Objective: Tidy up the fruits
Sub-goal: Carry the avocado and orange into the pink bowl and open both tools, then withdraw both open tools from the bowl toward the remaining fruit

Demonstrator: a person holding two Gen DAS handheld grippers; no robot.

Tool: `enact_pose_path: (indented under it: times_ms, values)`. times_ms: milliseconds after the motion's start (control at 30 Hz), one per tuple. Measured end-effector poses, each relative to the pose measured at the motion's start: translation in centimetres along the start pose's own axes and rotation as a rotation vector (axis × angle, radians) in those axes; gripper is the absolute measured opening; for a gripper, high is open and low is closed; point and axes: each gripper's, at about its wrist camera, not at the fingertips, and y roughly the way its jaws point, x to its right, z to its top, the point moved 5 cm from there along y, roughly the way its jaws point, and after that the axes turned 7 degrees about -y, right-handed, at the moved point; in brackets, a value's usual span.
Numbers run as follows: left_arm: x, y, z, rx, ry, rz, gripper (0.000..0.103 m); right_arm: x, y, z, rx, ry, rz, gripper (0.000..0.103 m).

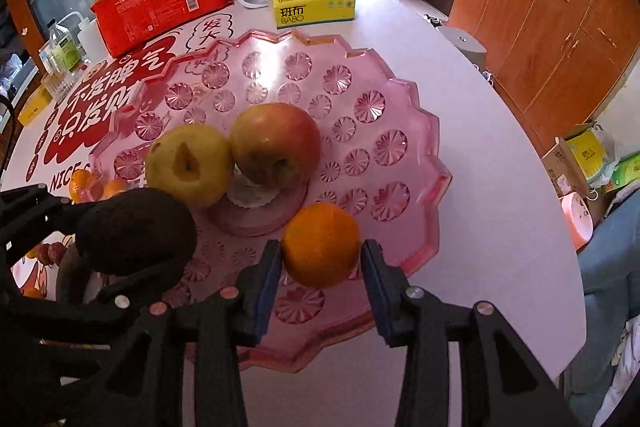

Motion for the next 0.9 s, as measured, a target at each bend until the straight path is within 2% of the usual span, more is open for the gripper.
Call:
enact_pose_path:
  times_ms: [167, 333, 667, 900]
  values:
    - [-0.8, -1.1, -0.2, 0.007, -0.040, 0.001, 0.083, 0.2, -1.0, 0.0, 0.018, 0.033, 0.021, 0.051]
    - [-0.7, -2.9, -0.9, 0.029, -0.057, 0.001, 0.084, 0.2, -2.2, -0.4, 0.035, 0.043, 0.025, 0.060]
    - [0.8, -6.7, -1.8, 0.099, -0.049, -0.015, 0.085, 0.6, -4.5, -1.5, 0.049, 0.073, 0.071, 0.061]
    - [1.5, -9.1, -3.7, 0.138, -0.057, -0.016, 0.086, 0.3, -6.2, -2.7, 0.063, 0.055, 0.093, 0.061]
